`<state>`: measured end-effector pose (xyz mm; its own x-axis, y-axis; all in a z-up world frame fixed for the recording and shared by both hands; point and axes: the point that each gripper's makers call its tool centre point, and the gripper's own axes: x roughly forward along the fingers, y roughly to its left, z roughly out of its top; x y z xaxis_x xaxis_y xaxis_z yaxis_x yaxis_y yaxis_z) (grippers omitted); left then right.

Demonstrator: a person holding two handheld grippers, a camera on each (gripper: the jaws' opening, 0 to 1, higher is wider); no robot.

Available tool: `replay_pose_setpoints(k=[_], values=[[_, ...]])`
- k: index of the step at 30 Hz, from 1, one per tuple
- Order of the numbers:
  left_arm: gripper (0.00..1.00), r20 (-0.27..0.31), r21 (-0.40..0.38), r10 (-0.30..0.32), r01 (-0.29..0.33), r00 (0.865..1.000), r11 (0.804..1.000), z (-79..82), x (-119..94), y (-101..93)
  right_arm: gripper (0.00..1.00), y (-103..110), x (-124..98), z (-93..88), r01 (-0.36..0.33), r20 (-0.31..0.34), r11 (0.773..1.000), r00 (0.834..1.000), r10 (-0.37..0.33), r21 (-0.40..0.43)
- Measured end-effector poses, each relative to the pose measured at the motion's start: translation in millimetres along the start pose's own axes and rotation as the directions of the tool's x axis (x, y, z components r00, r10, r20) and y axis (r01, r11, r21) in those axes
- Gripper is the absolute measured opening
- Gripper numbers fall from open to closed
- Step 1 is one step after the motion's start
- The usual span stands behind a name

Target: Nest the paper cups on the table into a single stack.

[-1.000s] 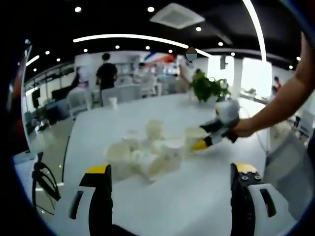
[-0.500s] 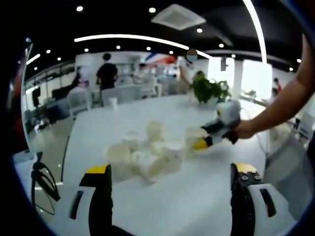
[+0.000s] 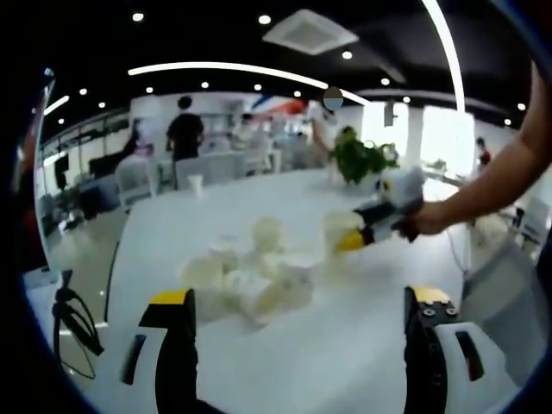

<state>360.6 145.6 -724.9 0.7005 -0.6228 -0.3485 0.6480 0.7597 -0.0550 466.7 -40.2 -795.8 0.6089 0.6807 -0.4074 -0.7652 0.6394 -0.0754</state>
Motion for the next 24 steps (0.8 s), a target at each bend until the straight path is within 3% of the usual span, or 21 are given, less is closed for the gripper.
replay_pose_setpoints(k=[11, 24], values=[[0.99, 0.009, 0.012, -0.013, 0.012, 1.000, 1.000, 2.9, -2.1, -6.2, 0.42, 0.9, -19.6, 19.5, 0.007, 0.042, 1.000, 0.999, -0.007, -0.013], [0.99, 0.001, 0.009, -0.018, 0.018, 1.000, 1.000, 1.6, -4.4, -10.9, 0.42, 13.3, -31.0, 29.0, -0.007, 0.062, 0.999, 0.998, 0.010, -0.037]])
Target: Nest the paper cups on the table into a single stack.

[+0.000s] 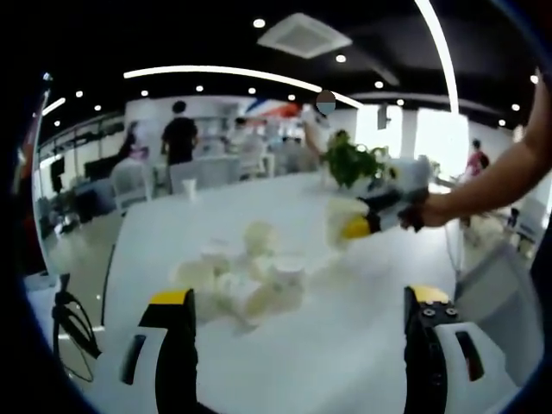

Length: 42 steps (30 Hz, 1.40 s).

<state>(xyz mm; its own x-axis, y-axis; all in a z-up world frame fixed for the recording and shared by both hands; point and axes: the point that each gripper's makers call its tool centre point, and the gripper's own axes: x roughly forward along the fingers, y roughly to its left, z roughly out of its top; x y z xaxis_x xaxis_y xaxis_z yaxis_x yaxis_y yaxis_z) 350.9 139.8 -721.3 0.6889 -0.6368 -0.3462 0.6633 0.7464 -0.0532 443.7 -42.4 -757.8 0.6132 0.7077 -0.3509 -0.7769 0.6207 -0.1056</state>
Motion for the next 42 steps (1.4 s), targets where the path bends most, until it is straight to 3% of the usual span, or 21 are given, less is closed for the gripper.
replay_pose_setpoints(k=[25, 42], values=[[0.99, 0.003, -0.027, 0.067, -0.067, 0.998, 0.997, -10.7, -32.4, 18.6, 0.42, 50.1, -14.3, 16.4, -0.072, 0.026, 0.997, 0.997, 0.073, -0.040], [0.99, 0.004, -0.022, 0.061, -0.061, 0.998, 0.998, -13.5, -31.9, 17.6, 0.41, 87.4, -32.3, 19.7, -0.120, 0.046, 0.991, 0.991, 0.123, -0.056]])
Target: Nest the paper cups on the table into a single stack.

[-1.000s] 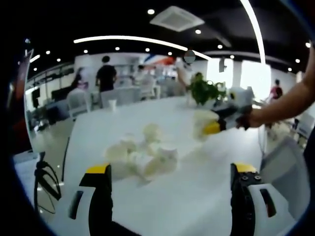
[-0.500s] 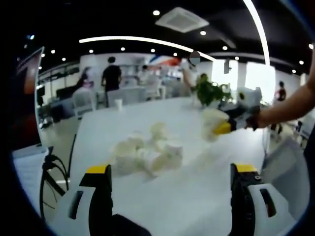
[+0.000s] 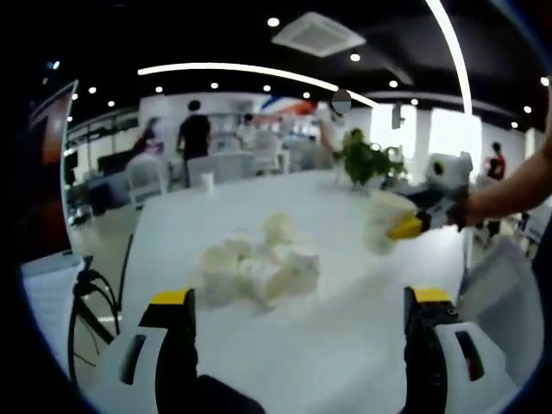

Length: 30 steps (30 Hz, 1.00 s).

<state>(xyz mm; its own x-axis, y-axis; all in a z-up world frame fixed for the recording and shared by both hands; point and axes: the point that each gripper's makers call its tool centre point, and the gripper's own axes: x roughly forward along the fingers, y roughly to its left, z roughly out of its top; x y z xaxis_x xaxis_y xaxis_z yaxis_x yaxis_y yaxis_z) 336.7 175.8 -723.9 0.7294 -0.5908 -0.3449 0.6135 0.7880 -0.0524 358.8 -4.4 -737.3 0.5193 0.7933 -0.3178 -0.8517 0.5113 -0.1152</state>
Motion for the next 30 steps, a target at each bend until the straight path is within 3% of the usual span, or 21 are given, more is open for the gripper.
replay_pose_setpoints(k=[18, 30], values=[[0.99, -0.008, 0.001, -0.014, 0.014, 1.000, 1.000, -2.0, 5.6, -5.4, 0.41, 27.2, -17.4, -3.1, -0.018, 0.011, 1.000, 1.000, 0.017, 0.012], [0.99, -0.012, -0.005, -0.023, 0.023, 1.000, 1.000, -7.5, 6.4, -11.5, 0.41, 49.2, -26.5, 5.4, -0.035, 0.042, 0.999, 0.999, 0.035, 0.016]])
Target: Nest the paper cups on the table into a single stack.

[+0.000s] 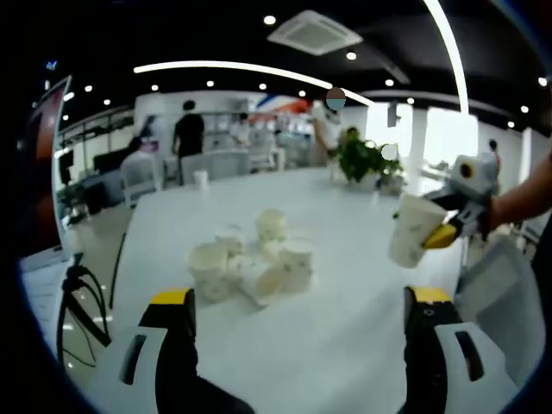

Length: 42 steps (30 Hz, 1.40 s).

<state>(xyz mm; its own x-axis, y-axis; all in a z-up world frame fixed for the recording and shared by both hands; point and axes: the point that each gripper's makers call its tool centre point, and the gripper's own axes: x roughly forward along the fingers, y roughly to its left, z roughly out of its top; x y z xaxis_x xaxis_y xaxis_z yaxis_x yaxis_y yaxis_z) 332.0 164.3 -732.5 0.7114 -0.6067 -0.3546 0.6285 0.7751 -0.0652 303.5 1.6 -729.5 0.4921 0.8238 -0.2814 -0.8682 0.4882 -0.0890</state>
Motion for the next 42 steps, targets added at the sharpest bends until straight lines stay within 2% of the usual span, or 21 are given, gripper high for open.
replay_pose_setpoints(k=[17, 25, 30, 42], values=[[0.99, -0.006, -0.005, 0.007, -0.007, 1.000, 1.000, -2.8, -3.1, 1.0, 0.40, 8.2, 2.0, -2.1, -0.015, 0.008, 1.000, 1.000, 0.015, 0.000], [0.99, -0.006, -0.010, 0.006, -0.006, 1.000, 1.000, -5.0, -2.9, 1.4, 0.40, 14.4, 4.6, -18.5, -0.022, -0.003, 1.000, 1.000, 0.022, 0.010], [0.99, -0.008, -0.001, 0.007, -0.007, 1.000, 1.000, -6.9, -4.7, 2.3, 0.40, 14.9, 7.6, -24.1, -0.014, 0.011, 1.000, 1.000, 0.013, 0.025], [0.99, -0.015, -0.001, 0.003, -0.003, 1.000, 1.000, -14.0, -10.0, 6.1, 0.40, 29.9, 31.4, -53.0, -0.032, 0.005, 0.998, 0.999, 0.032, 0.060]])
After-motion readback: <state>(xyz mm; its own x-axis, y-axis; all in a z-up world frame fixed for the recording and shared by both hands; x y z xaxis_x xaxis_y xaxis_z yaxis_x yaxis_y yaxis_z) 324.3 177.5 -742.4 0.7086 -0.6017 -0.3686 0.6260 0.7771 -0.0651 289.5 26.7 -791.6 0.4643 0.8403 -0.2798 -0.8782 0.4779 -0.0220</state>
